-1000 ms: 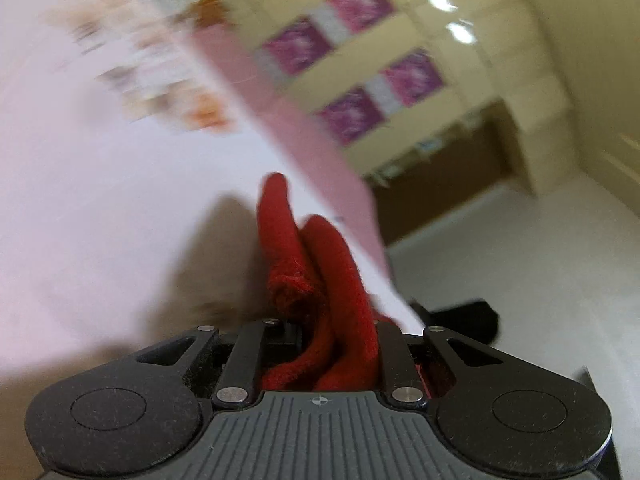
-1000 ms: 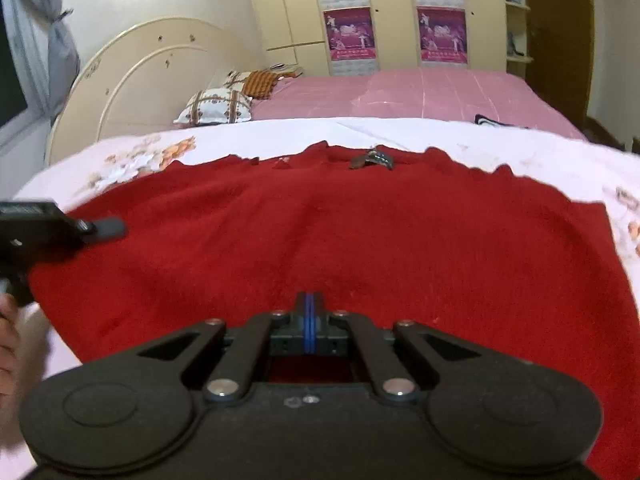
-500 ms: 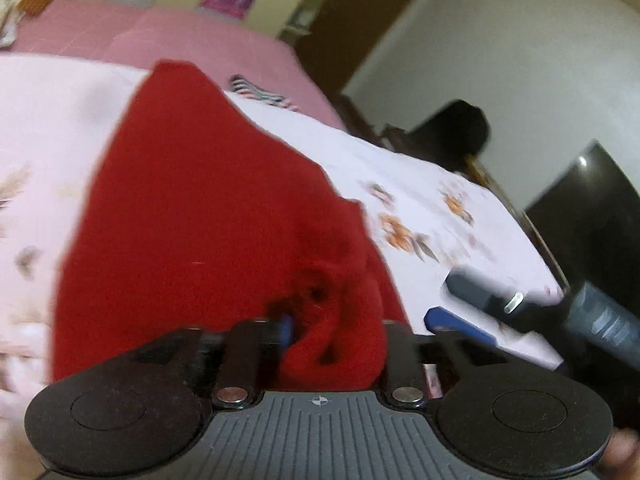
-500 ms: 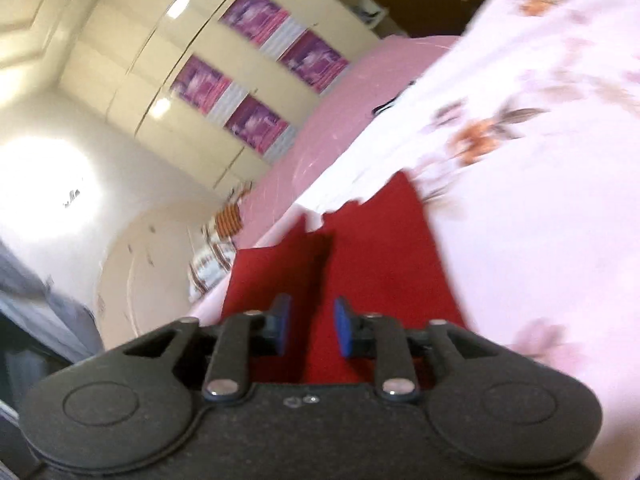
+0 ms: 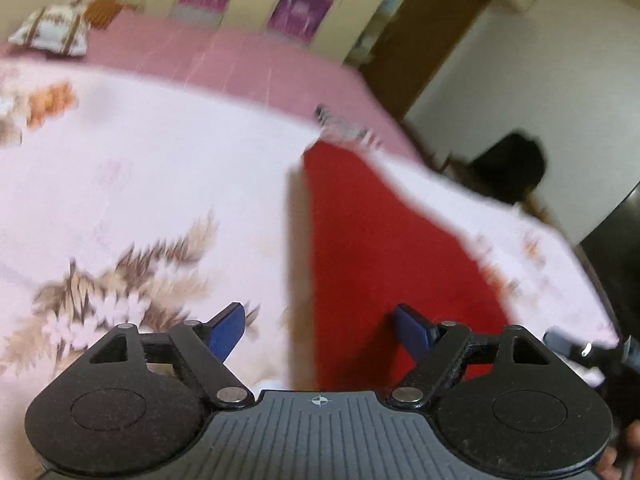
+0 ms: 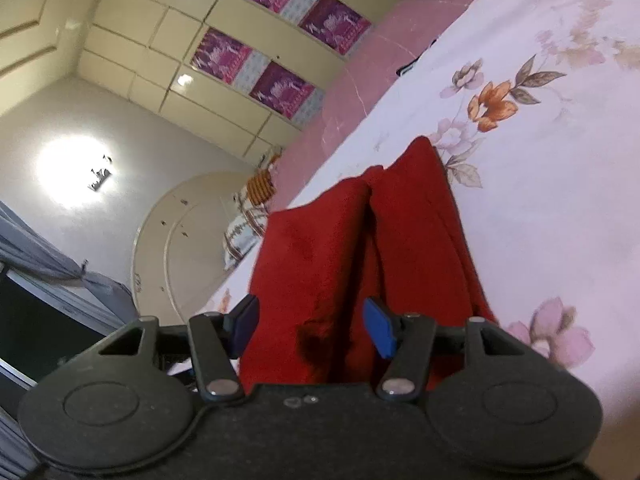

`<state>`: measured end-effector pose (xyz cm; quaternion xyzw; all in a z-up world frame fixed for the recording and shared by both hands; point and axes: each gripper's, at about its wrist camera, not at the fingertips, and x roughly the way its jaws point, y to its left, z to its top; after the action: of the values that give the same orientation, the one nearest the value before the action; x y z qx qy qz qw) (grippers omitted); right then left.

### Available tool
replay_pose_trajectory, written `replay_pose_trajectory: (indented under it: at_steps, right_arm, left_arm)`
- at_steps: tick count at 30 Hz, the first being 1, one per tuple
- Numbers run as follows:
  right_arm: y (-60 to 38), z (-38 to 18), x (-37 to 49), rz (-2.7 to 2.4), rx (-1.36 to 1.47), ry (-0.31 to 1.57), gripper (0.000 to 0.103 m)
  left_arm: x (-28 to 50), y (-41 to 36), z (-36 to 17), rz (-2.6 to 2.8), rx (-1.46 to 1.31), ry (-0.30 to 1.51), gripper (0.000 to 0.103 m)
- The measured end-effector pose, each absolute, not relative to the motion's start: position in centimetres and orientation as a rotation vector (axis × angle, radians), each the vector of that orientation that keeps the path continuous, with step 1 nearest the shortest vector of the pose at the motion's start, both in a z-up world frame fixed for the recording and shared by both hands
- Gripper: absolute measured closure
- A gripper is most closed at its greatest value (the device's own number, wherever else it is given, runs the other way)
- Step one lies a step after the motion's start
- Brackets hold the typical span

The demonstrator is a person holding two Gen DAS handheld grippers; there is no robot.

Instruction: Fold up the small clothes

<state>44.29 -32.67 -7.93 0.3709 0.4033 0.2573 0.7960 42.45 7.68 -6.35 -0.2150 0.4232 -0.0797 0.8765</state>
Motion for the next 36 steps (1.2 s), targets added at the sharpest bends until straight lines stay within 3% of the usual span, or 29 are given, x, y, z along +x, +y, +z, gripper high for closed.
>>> replay_pose_trajectory:
  at_steps: [9,10,11,14,22,29,33,36]
  right_arm:
    - [-27.5,-8.3,46.2,0.556,0.537,0.93,0.06]
    - [-26.8,-8.0,46.1,0.549,0.487,0.92,0.064]
    - [-25.9,-7.4,45.8,0.537,0.411,0.902,0.076]
    - [-23.6,-5.5,44.6,0.533,0.208,0.833,0.082]
    - [-24.5,0.0,41.6,0.513,0.011,0.62,0.083]
    - [-29.5,-7.3,44.4,0.395,0.168,0.79,0.083]
    - [-29.7,-7.3,44.1,0.41,0.222,0.786,0.082]
    - [-30.8,-6.4,44.3,0.438,0.272,0.763,0.07]
  left_arm:
    - [42.0,5.5,-7.7,-0.158,-0.447,0.867,0.022]
    - [42.2,5.6,-7.8,-0.162,-0.447,0.867,0.022]
    - [42.4,5.6,-7.9,-0.165,-0.444,0.868,0.022]
    - [42.6,5.5,-7.1,-0.155,-0.42,0.847,0.022]
    - [44.1,1.7,-4.6,-0.229,-0.327,0.807,0.023]
    - [44.2,-1.5,-6.3,-0.267,-0.274,0.852,0.022]
    - [44.2,-0.7,-6.3,-0.273,-0.284,0.86,0.021]
    - [44.7,-0.1,-5.9,-0.273,-0.307,0.878,0.02]
